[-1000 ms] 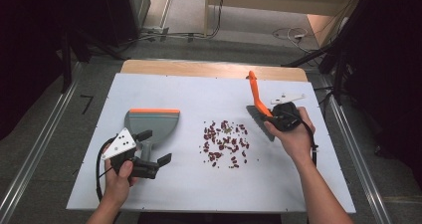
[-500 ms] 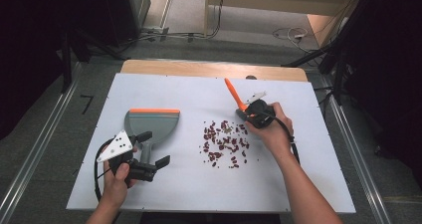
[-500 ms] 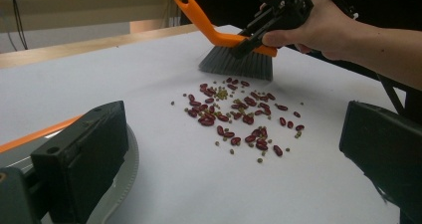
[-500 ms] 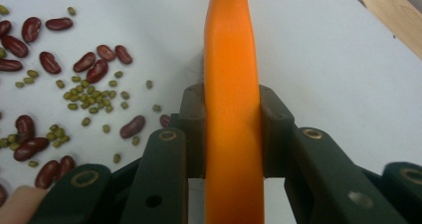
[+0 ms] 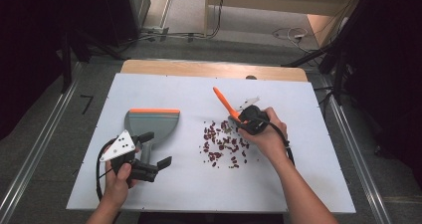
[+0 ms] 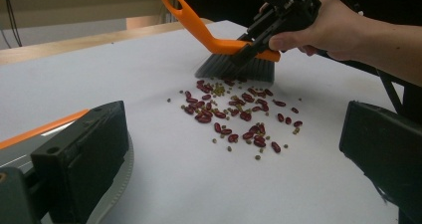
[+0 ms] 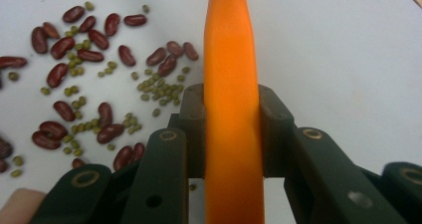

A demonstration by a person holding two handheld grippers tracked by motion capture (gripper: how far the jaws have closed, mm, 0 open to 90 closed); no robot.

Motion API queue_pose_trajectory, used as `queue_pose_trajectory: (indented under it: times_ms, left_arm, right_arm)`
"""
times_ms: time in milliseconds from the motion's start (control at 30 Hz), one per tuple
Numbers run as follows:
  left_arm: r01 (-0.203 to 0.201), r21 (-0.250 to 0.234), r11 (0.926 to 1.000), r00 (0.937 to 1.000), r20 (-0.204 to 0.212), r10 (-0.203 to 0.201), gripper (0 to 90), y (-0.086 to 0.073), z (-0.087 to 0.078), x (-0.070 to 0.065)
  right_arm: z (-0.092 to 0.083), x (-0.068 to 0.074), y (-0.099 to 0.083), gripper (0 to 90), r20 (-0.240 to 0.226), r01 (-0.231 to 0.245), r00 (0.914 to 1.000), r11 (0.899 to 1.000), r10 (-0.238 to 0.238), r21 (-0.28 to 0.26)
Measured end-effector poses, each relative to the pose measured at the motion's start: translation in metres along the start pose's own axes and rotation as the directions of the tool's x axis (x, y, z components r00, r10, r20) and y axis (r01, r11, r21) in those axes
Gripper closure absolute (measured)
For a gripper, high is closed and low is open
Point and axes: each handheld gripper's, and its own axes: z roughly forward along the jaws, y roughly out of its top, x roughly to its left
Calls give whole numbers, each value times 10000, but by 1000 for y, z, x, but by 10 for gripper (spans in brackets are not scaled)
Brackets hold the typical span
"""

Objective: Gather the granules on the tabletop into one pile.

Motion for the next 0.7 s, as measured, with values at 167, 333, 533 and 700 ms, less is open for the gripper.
queue_pose_trajectory:
  times_ms: [167, 333, 533, 700]
  left_arm:
    - [7, -37, 10000, 9999, -152, -8, 0, 0, -1, 2]
    - [70, -18, 10000, 9998, -207, -70, 0, -1, -1, 3]
    - [98, 34, 9999, 9993, -369, -97, 0, -2, 0, 4]
    - [94, 30, 10000, 9989, -458, -93, 0, -2, -2, 5]
  right_arm:
    - [-5, 8, -4, 691, -248, 221, 9994, 9998, -221, 5]
    - [-9, 13, -7, 691, -633, 267, 9976, 9996, -267, -11]
    - [-15, 10, -9, 691, -964, 240, 9950, 9997, -242, -29]
    - [-21, -1, -11, 690, -1023, 48, 9947, 9980, -113, -628]
